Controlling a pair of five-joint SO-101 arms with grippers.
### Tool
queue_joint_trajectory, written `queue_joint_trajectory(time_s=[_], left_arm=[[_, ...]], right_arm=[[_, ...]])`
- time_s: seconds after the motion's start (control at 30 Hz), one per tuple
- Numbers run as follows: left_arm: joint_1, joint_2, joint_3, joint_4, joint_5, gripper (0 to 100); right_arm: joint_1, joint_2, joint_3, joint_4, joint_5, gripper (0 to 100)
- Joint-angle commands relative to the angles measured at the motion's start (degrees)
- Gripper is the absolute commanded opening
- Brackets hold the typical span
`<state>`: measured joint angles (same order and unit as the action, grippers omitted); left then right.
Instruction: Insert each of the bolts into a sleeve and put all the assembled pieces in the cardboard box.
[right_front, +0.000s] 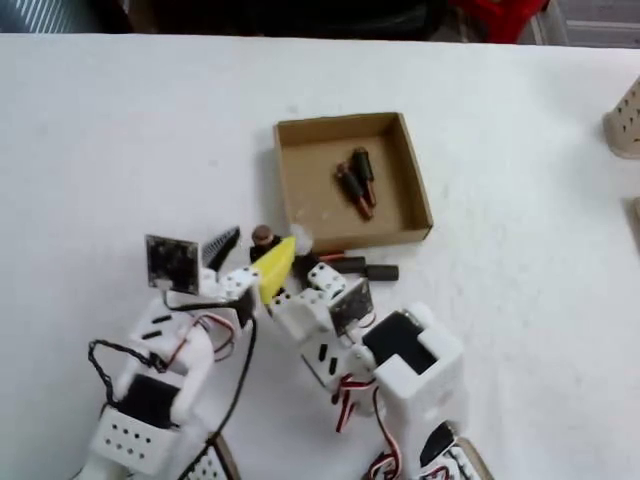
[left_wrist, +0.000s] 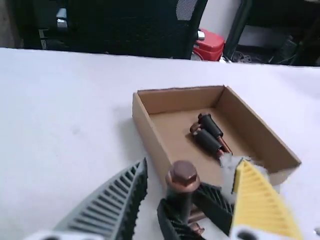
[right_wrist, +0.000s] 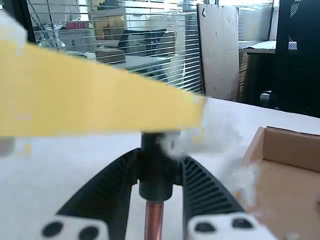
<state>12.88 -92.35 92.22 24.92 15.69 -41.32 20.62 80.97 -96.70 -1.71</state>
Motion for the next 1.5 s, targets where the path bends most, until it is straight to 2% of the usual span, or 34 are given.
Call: queue_joint_trajectory(time_s=[0.0, 0.23, 0.3, 0.4, 0.43, 0.5, 0.63, 0.87, 0.93, 1.13, 1.27, 1.37, 1.47], left_arm=[[-3.5, -0.7, -6.9, 0.5, 3.1, 29], [-9.5, -0.7, -11.5, 0.5, 7.6, 28], [-11.1, -0.7, -11.6, 0.5, 7.5, 21], [-13.4, -0.7, -11.5, 0.5, 7.5, 3], [-14.0, -0.7, -11.3, 0.6, 7.5, 1], [-15.0, -0.7, -11.3, 2.5, 7.5, 6], [-16.7, -0.7, -11.7, 11.0, 7.2, 2], [-21.9, -0.7, -10.0, 25.1, 6.9, 2], [-22.2, -0.7, -7.3, 25.9, 5.1, 2], [-22.0, -0.7, 2.0, 25.3, -6.8, 2], [-21.8, -0.7, 3.8, 25.1, -7.6, 2], [-21.9, -0.7, 5.2, 22.0, -7.7, 2], [-22.1, -0.7, 5.2, 22.2, -7.7, 2]], right_arm=[[0.7, -3.0, -0.1, -1.5, -0.4, 1.5], [0.7, -3.1, -0.1, 0.1, -0.4, 1.5], [0.7, -3.3, -0.1, 0.5, -0.4, 1.5], [0.7, -3.2, -0.1, 0.5, -0.4, 1.5], [0.7, -3.2, -0.1, 0.5, -0.4, 1.5], [0.8, -3.3, 0.0, 0.5, -0.4, 1.5], [1.5, -3.6, 1.0, 0.0, -0.2, 1.5], [4.0, -4.9, 1.4, 0.0, -0.1, 1.5], [5.2, -7.0, 2.8, 0.3, -0.1, 1.5], [6.6, -15.0, 8.8, 1.7, 0.0, 1.5], [6.9, -19.4, 9.5, 8.7, 0.0, 1.5], [9.5, -23.1, 9.6, 13.4, 0.0, 1.5], [13.2, -27.9, 9.6, 18.2, 0.0, 1.5]])
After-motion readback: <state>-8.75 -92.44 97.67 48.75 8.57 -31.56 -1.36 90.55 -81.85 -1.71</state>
